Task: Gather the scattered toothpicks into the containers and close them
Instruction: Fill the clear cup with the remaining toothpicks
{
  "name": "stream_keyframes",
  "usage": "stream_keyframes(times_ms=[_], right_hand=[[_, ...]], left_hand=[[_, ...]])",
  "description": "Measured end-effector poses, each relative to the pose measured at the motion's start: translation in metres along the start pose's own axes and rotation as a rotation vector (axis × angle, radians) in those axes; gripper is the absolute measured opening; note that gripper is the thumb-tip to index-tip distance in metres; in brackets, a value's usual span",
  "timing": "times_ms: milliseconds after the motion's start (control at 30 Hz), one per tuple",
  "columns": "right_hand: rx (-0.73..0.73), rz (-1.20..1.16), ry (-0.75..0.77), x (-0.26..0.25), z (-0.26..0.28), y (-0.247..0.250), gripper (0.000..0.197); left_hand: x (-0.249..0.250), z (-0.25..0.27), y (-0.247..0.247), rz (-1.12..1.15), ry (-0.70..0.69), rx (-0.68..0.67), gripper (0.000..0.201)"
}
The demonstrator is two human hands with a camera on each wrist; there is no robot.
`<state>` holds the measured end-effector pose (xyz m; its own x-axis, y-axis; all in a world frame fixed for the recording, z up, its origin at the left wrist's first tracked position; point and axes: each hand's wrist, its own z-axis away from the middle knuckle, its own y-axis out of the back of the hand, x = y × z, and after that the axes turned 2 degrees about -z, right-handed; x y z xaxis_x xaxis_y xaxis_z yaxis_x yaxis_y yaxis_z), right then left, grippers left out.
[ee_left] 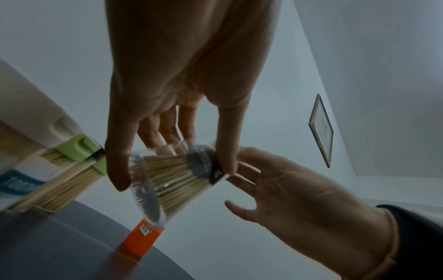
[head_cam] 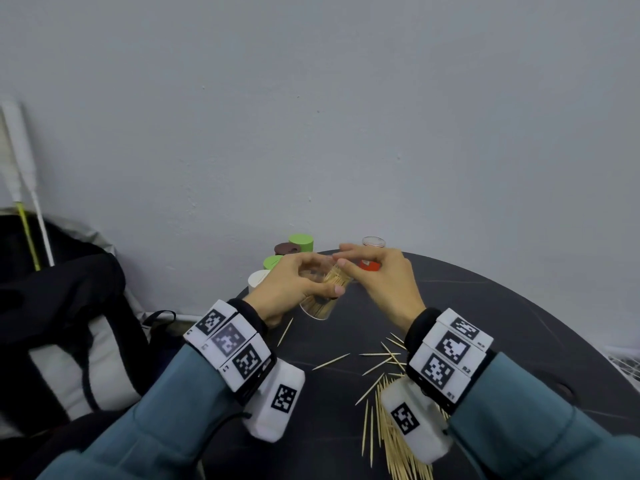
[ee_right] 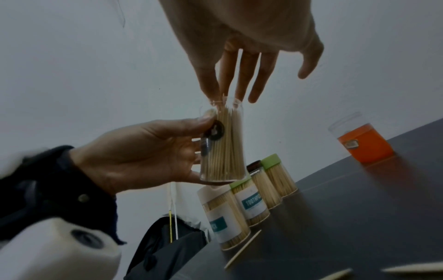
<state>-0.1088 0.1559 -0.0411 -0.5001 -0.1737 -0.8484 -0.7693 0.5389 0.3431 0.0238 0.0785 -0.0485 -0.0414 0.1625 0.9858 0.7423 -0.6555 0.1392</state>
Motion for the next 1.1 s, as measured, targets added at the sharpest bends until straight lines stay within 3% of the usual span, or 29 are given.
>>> stream_keyframes(times_ms=[133, 200, 267, 367, 433, 533, 700, 867, 1100], right_hand=[[0.054, -0.240, 0.001, -0.004, -0.008, -0.007, 0.022], [0.051, -0.212, -0.087, 0.001, -0.019, -0.011, 0.023], [-0.190, 0.028, -0.174, 0.008, -0.028, -0.016, 0.021], [-0.731, 0.586, -0.141, 0.010, -0.031, -0.031, 0.030], [-0.911, 0.855, -0.052, 0.006, -0.026, -0.044, 0.044], [-1.060, 1.023, -0.005, 0.002, -0.017, -0.061, 0.050], [-1.112, 1.139, 0.005, 0.000, -0.007, -0.071, 0.050], [-1.067, 1.116, 0.017, 0.002, -0.010, -0.069, 0.059], [-1.194, 1.247, 0.055, 0.001, -0.006, -0.073, 0.059]], left_hand=[[0.003, 0.005, 0.013, -0.037, 0.006, 0.022, 0.049], [0.004, 0.009, 0.022, -0.048, 0.001, 0.057, 0.049], [0.006, 0.015, 0.033, -0.035, -0.003, 0.098, 0.048], [0.005, 0.022, 0.048, -0.012, -0.009, 0.146, 0.050], [0.005, 0.027, 0.057, -0.004, -0.010, 0.171, 0.051], [0.004, 0.032, 0.065, -0.011, -0.018, 0.189, 0.051], [0.004, 0.033, 0.066, -0.009, -0.017, 0.190, 0.049], [0.007, 0.030, 0.060, -0.009, -0.009, 0.171, 0.051], [0.009, 0.032, 0.064, -0.020, -0.020, 0.180, 0.047]])
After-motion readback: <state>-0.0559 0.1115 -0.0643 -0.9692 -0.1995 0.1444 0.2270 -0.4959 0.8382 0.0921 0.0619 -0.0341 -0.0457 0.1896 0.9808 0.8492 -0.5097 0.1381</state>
